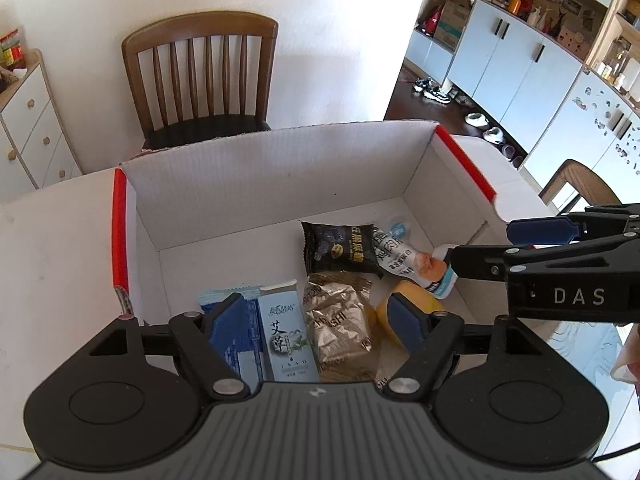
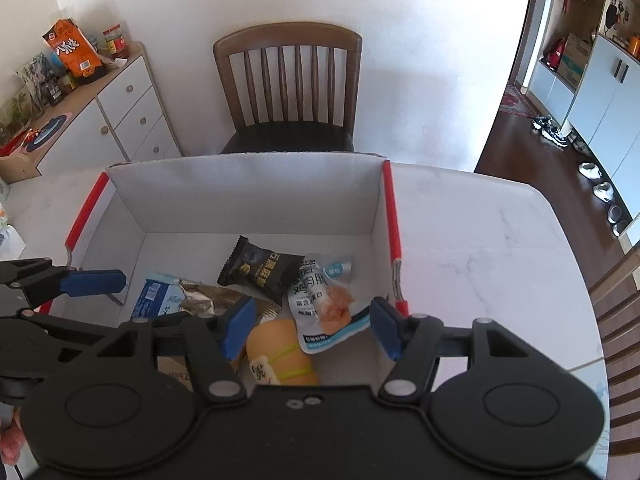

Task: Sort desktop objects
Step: 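Open both tools to drop the pouch and candy into the box, then withdraw both tools from the box back toward the snack pile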

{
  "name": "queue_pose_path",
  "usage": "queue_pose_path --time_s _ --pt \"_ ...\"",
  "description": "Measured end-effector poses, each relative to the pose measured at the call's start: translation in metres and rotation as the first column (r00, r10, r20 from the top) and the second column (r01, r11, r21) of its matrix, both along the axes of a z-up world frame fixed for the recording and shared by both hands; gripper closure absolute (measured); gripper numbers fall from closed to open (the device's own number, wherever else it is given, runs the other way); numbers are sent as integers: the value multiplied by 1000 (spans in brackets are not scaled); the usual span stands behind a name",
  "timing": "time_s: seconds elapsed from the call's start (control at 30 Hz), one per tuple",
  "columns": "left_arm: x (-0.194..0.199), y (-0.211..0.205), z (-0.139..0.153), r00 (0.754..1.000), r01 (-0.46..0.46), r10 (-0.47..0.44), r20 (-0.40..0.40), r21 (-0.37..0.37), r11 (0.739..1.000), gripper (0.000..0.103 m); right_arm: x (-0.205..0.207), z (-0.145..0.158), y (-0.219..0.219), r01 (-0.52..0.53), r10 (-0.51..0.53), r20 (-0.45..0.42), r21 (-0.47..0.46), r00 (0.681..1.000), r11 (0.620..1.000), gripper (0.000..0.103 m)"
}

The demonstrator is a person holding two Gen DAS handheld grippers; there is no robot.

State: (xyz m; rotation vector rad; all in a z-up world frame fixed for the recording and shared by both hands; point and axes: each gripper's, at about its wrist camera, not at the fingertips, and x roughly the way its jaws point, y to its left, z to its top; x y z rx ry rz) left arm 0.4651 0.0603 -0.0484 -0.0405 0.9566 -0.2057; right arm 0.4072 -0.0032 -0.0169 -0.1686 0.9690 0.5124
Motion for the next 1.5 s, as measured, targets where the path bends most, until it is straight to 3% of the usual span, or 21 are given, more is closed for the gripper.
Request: queue_pose_path --time_s 0.7,0.9,1.23,1.5 --pt "-79 8 51 996 22 -17 85 -56 998 25 -70 45 -35 -94 91 41 71 995 993 37" --pt "-106 11 60 992 2 3 122 -41 999 25 -93 53 -46 -105 102 40 97 994 990 35" --pt "-145 13 64 989 39 -29 146 -64 997 25 -123 45 -64 -95 93 17 116 996 989 32" --pt "-184 17 52 991 41 -30 130 -82 996 19 -141 40 -70 -98 97 15 113 995 989 21"
